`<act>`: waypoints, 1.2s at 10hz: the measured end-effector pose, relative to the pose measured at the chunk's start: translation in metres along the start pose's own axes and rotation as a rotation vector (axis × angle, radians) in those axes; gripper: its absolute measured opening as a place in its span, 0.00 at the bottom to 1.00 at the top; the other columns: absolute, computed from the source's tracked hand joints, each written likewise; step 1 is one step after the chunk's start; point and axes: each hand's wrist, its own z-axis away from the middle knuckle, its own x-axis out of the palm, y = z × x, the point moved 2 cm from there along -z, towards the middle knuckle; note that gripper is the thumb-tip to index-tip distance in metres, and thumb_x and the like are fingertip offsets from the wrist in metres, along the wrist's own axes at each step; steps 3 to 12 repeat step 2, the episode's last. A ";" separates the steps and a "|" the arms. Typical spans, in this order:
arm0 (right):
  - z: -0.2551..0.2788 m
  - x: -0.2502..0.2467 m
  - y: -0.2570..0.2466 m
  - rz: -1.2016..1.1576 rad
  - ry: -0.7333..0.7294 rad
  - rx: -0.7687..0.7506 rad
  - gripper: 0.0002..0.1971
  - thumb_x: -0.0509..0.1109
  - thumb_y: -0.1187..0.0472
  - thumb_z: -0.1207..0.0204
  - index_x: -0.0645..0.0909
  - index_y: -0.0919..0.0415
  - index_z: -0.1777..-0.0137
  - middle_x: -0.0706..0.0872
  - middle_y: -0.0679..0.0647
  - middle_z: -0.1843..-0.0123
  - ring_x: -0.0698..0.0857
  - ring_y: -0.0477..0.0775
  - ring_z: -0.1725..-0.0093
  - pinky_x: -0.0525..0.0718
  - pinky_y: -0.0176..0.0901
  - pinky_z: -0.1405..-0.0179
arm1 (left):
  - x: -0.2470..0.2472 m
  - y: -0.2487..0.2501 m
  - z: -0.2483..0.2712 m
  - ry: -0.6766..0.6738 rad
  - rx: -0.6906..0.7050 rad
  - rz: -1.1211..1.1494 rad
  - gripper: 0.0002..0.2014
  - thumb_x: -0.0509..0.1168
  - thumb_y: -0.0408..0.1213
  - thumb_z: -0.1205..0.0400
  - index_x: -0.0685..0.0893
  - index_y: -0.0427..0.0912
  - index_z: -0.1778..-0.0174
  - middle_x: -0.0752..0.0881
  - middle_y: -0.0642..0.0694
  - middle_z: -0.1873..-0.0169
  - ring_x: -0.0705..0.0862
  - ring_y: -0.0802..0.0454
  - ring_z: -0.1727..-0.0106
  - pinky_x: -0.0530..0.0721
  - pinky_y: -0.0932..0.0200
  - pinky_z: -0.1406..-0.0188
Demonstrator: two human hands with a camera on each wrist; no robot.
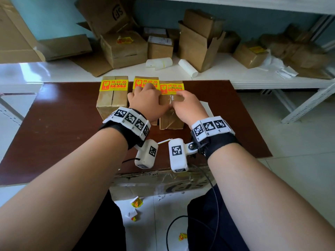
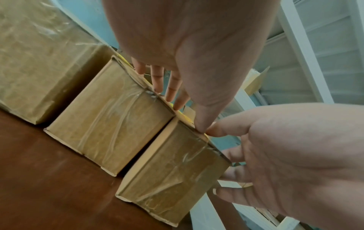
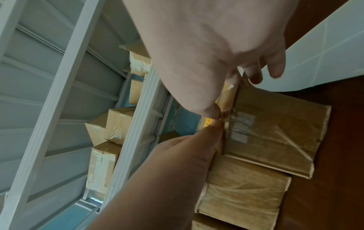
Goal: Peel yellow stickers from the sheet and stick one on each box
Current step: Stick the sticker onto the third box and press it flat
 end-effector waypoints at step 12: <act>0.006 -0.021 -0.028 0.038 0.228 -0.006 0.26 0.68 0.48 0.12 0.78 0.43 0.14 0.79 0.59 0.18 0.73 0.68 0.15 0.77 0.68 0.18 | -0.031 0.011 -0.001 0.197 -0.038 0.159 0.24 0.73 0.55 0.19 0.88 0.52 0.27 0.83 0.47 0.25 0.74 0.38 0.22 0.69 0.38 0.25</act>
